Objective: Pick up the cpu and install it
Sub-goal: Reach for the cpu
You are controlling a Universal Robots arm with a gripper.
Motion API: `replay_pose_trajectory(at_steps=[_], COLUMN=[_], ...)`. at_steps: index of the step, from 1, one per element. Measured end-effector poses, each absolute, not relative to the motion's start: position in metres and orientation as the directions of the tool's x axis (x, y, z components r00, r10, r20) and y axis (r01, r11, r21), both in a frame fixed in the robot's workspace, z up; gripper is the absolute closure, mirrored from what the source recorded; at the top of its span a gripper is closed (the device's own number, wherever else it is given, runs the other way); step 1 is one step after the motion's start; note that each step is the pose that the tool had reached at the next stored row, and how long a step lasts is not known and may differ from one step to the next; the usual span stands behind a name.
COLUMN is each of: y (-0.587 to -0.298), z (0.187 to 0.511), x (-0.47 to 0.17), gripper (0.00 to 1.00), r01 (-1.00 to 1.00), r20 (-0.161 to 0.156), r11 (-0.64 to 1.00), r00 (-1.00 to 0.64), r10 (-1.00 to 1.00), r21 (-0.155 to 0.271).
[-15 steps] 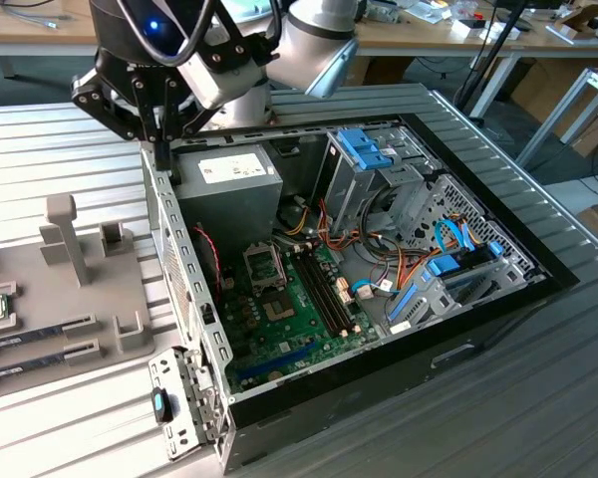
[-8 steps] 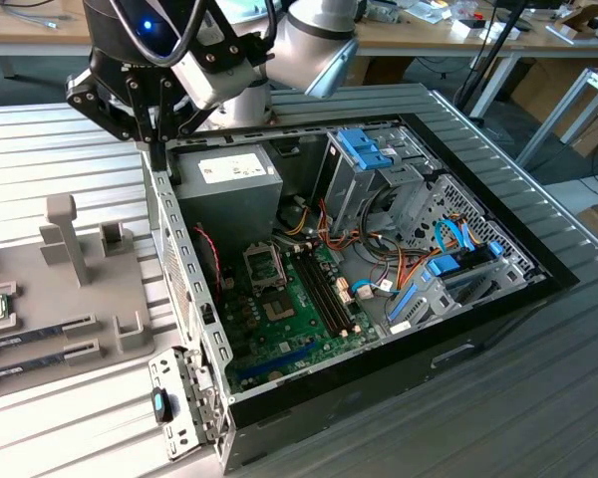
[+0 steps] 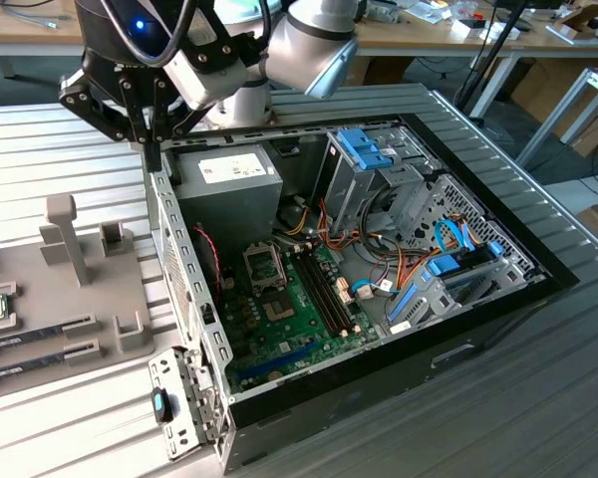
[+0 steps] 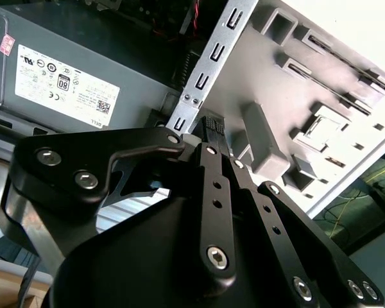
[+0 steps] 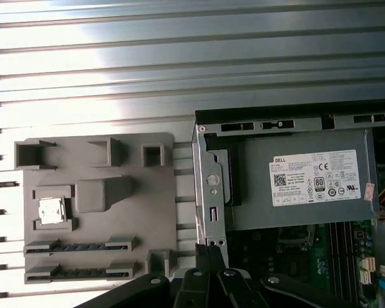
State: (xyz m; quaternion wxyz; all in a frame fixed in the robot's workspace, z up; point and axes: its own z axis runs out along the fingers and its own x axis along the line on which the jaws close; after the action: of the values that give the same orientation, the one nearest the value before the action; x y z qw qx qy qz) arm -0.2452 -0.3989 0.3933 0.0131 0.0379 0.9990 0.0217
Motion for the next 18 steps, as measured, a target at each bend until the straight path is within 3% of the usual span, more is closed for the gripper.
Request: replay_pose_trajectory(at_steps=[18], y=[-0.399], z=[0.393], x=[-0.259], gripper=[0.89], r01=[0.075], r20=[-0.025], r11=[0.996], r00=[-0.997], r10=[0.076], r21=[0.044])
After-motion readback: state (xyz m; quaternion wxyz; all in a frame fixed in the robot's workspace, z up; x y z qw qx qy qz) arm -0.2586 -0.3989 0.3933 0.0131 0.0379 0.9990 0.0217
